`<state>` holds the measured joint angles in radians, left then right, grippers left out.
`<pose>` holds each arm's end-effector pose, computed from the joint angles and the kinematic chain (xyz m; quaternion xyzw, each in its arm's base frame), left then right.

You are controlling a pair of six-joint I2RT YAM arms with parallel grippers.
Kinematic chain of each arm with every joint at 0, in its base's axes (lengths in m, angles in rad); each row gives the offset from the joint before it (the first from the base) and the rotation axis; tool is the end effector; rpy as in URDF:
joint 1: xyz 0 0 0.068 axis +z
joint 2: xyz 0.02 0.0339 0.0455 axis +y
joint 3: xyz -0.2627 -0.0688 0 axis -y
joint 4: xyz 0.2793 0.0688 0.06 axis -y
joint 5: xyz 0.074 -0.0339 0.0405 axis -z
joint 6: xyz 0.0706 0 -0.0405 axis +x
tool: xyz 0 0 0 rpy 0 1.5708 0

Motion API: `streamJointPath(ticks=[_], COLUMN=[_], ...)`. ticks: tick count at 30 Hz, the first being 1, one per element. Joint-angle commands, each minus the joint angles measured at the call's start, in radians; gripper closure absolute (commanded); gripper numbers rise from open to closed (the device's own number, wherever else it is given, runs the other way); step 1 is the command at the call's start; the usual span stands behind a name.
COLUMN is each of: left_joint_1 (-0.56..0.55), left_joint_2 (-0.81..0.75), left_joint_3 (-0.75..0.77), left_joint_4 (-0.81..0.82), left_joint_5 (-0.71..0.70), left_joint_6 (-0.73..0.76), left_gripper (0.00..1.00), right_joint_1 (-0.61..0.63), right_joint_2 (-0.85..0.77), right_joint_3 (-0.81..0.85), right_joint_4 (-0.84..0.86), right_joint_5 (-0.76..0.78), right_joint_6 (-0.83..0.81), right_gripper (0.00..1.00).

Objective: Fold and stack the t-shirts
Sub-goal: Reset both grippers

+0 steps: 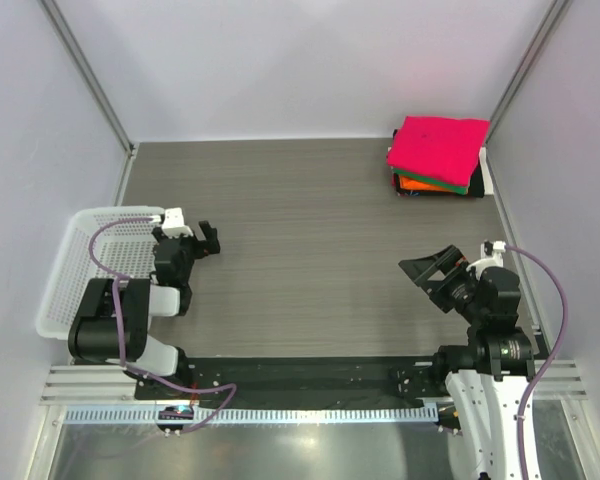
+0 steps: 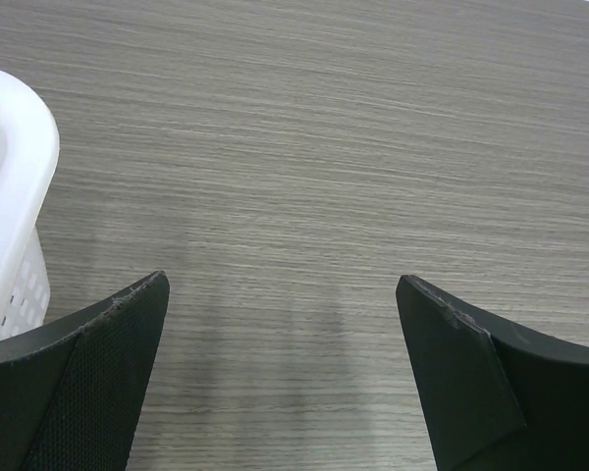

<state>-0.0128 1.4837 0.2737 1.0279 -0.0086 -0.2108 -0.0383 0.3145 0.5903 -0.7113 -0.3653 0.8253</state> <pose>0.2941 -0.0032 0.1089 -0.0787 0.7644 -0.0681 0.6363 0.1503 0.0195 0.2695 0.2583 0.7939 0.3442 0.4296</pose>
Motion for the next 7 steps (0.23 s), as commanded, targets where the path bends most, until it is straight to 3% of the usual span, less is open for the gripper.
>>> streamJointPath(ticks=[1, 4, 7], left_joint_1=[0.02, 0.022, 0.022], left_joint_2=[0.009, 0.009, 0.007], left_joint_3=[0.012, 0.038, 0.038], left_joint_4=[0.038, -0.018, -0.02], left_joint_5=[-0.12, -0.035, -0.034], left_joint_6=[0.066, 0.112, 0.113], left_gripper=[0.0, 0.0, 0.0], right_joint_1=[0.006, 0.006, 0.023], right_joint_2=[0.014, 0.018, 0.027], right_joint_3=[0.006, -0.007, -0.009], right_joint_4=[0.056, 0.104, 0.144], right_joint_5=[-0.015, -0.017, 0.031], right_joint_6=[-0.009, -0.02, -0.06], right_gripper=[0.0, 0.0, 0.0])
